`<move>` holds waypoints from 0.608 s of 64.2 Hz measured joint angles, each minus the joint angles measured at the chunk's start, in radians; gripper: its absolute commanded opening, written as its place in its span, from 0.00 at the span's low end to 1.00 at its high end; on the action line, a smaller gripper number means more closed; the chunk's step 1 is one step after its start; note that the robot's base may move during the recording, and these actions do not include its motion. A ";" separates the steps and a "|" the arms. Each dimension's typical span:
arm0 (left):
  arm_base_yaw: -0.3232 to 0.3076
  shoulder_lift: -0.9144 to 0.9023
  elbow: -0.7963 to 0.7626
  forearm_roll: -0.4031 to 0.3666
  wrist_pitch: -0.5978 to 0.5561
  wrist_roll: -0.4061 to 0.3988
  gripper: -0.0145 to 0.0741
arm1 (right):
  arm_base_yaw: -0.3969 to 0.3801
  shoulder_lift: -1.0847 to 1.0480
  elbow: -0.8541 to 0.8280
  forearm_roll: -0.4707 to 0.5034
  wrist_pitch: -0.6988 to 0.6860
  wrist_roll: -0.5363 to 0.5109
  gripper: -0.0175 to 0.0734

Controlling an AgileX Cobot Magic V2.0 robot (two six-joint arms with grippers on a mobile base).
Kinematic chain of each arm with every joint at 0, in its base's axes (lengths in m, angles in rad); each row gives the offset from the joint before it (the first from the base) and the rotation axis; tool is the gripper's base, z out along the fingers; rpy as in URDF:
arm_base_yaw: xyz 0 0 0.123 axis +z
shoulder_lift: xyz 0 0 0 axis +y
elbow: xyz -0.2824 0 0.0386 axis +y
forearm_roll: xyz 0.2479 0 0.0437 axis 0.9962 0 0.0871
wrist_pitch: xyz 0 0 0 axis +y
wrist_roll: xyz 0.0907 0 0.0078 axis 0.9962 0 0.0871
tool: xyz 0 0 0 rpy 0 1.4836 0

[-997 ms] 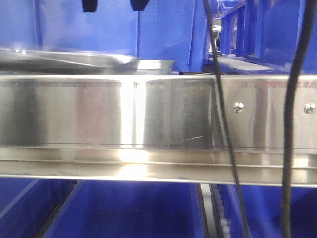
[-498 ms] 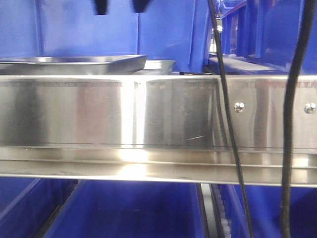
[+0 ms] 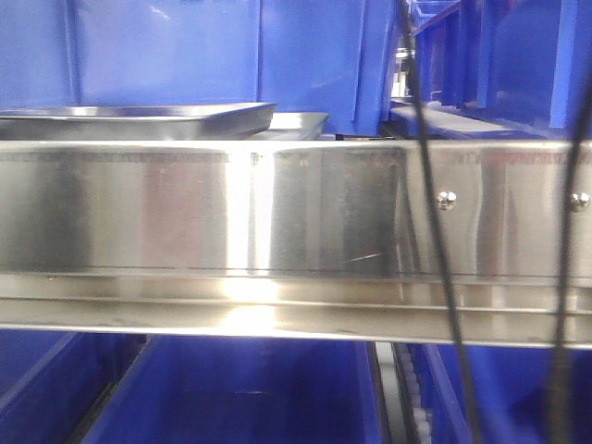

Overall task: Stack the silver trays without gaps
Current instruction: 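Open both grippers and release the tray onto the lower tray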

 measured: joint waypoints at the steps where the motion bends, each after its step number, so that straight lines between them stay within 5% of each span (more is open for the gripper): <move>1: 0.000 -0.018 0.002 0.003 -0.002 0.000 0.15 | 0.002 -0.002 0.000 -0.003 0.000 0.000 0.11; 23: 0.000 -0.484 0.226 0.040 -0.097 0.000 0.15 | 0.004 -0.007 0.000 -0.056 -0.040 0.000 0.11; 39: 0.000 -0.723 0.586 0.040 -0.420 0.000 0.15 | 0.004 -0.007 0.000 -0.087 -0.082 0.000 0.11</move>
